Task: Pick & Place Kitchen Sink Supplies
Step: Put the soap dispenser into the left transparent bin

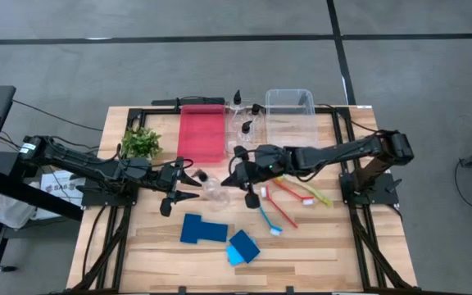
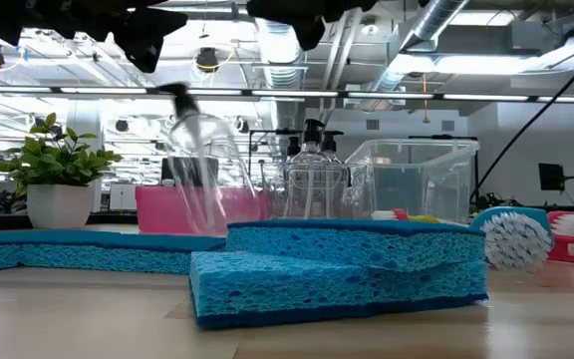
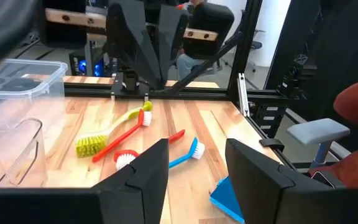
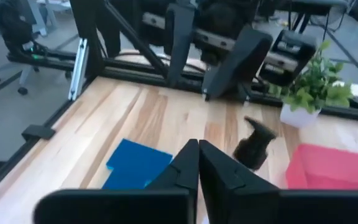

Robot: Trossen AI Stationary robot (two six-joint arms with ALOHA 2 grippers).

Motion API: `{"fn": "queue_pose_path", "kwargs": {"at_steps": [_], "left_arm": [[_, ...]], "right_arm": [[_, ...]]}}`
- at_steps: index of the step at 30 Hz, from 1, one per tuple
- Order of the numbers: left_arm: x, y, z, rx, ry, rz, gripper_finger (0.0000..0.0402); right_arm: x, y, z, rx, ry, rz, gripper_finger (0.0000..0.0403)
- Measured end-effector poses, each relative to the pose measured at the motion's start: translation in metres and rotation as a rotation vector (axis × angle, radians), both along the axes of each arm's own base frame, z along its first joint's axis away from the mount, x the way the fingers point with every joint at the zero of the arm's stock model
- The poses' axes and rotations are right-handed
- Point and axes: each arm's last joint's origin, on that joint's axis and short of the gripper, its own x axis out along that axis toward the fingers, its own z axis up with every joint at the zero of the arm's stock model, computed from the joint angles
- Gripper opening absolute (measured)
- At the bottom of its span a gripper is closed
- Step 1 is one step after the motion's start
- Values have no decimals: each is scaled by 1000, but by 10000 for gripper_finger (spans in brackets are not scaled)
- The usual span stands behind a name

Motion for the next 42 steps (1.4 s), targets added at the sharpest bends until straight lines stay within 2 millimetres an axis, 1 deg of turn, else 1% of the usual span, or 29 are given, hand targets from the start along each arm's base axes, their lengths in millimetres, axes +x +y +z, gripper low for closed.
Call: {"fn": "queue_pose_path", "kwargs": {"at_steps": [4, 10, 13, 16, 20, 23, 29, 35, 38, 42], "left_arm": [[0, 1, -3, 8, 32, 21, 161], [-1, 5, -10, 33, 101, 160, 161], [-2, 6, -13, 39, 126, 186, 161], [-2, 6, -15, 46, 146, 187, 161], [-2, 6, -15, 47, 149, 188, 161], [-2, 6, -15, 48, 149, 188, 161], [-2, 6, -15, 58, 148, 185, 161], [-2, 6, -15, 77, 151, 175, 161], [-2, 6, -16, 78, 152, 175, 161], [-2, 6, -16, 78, 152, 175, 161]], "right_arm": [[0, 0, -10, -5, 76, 0, 37], [1, 0, -24, 8, 179, -11, 72], [7, 1, -34, 7, 200, -14, 85], [14, 2, -48, 6, 230, -13, 99], [22, 2, -65, 1, 271, -17, 120], [26, 0, -75, -2, 285, -28, 137], [30, -3, -80, -48, 275, -109, 173], [36, -3, -83, -84, 234, -102, 226], [41, -3, -88, -106, 211, -102, 253], [48, -5, -94, -176, 160, -111, 277]]}}
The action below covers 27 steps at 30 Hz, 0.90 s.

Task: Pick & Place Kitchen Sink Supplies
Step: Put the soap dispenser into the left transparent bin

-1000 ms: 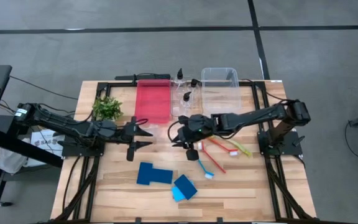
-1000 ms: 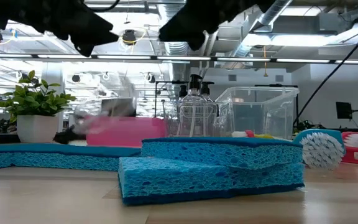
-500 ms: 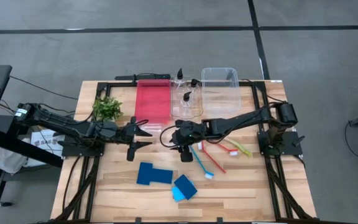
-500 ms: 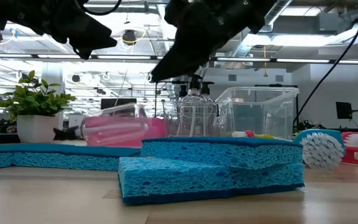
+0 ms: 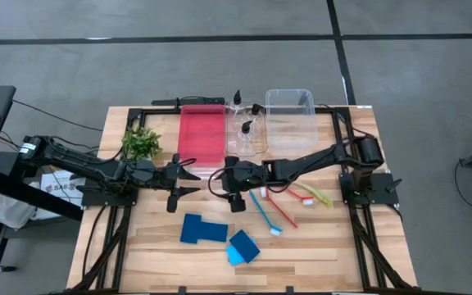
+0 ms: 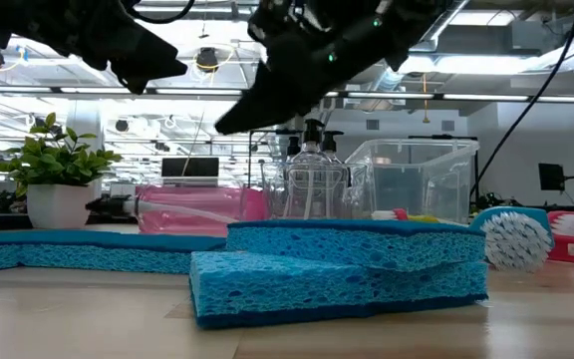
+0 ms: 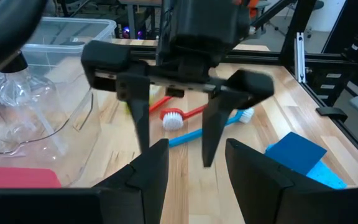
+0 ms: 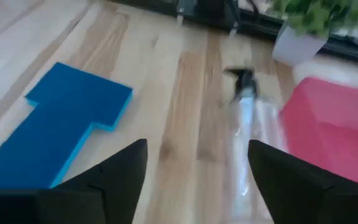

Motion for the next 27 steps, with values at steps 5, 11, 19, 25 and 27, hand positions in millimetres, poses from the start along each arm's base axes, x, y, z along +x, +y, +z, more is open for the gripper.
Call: {"fn": "queue_pose_path", "kwargs": {"at_steps": [5, 11, 19, 25, 27], "left_arm": [[0, 0, 0, 0, -1, 0, 161], [0, 0, 0, 0, -1, 0, 161], [0, 0, 0, 0, -1, 0, 161], [0, 0, 0, 0, -1, 0, 161], [0, 0, 0, -1, -1, 0, 161]], "right_arm": [[15, -7, -16, -7, 17, -15, 291], [36, -23, -26, -17, 21, -66, 296], [50, -38, -37, -48, 60, -85, 296], [53, -38, -51, -39, 146, -62, 297], [54, -38, -55, -39, 159, -60, 297]]}}
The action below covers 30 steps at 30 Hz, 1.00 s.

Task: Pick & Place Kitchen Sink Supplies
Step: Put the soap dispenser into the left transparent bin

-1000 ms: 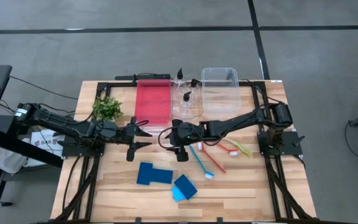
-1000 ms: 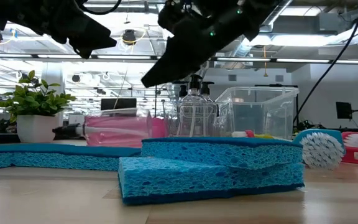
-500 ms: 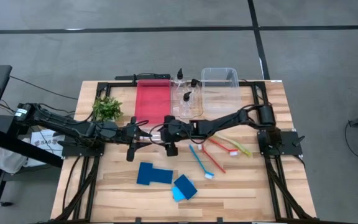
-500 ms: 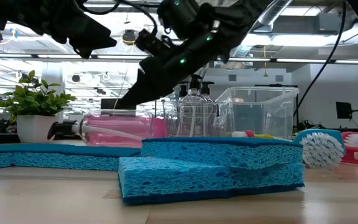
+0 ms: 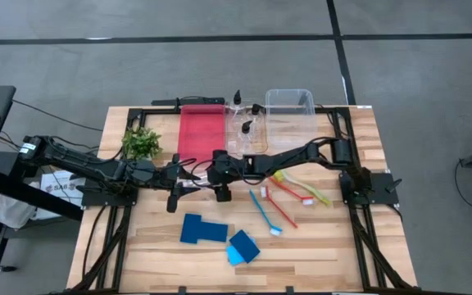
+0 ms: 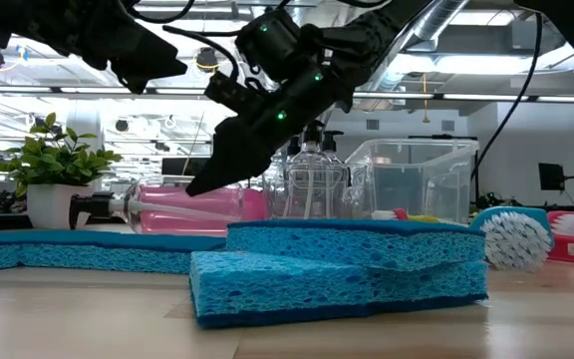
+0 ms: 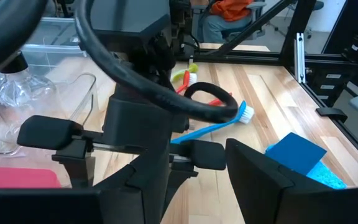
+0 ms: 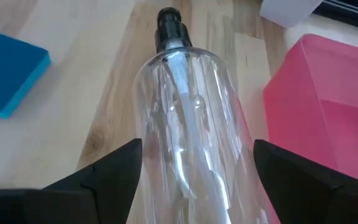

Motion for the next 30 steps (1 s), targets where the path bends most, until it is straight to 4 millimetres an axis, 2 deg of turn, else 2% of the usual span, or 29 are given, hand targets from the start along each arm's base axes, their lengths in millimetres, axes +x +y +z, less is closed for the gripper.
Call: {"fn": "queue_pose_path", "kwargs": {"at_steps": [10, 22, 30], "left_arm": [[0, 0, 0, -1, -3, 0, 161], [0, 0, 0, -1, -3, 0, 161], [0, 0, 0, -4, -3, -1, 161]], "right_arm": [[-6, 0, -14, 22, 110, 14, 297], [-20, 13, -20, 37, 296, 32, 297], [-23, 16, -21, 67, 327, 26, 297]]}}
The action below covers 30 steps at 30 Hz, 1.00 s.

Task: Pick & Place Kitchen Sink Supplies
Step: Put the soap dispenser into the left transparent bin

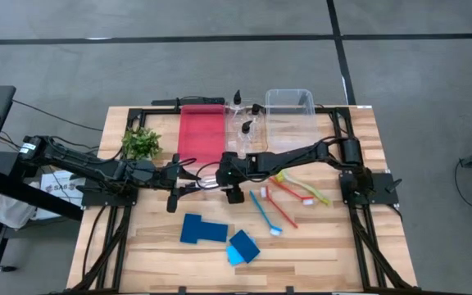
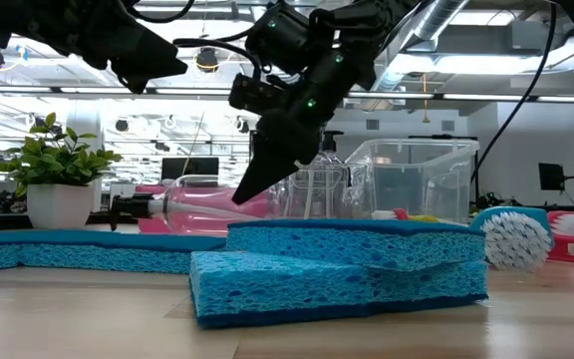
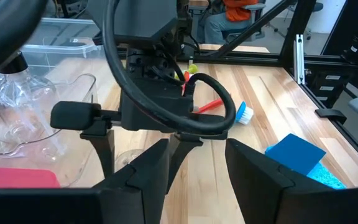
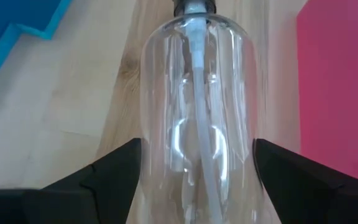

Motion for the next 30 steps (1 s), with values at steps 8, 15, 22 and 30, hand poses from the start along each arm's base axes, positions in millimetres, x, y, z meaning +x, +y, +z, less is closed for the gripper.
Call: {"fn": "queue_pose_path", "kwargs": {"at_steps": [8, 15, 22, 30], "left_arm": [[0, 0, 0, 0, 0, -1, 161], [0, 0, 0, 0, 0, -1, 161], [0, 0, 0, 0, 0, 2, 161], [0, 0, 0, 0, 0, 1, 161]], "right_arm": [[-1, -4, 0, 57, 13, 10, 297], [-2, -4, -1, 69, 19, 6, 302], [-2, -4, -1, 75, 27, 9, 324], [-3, -11, -1, 117, 34, 14, 333]]}}
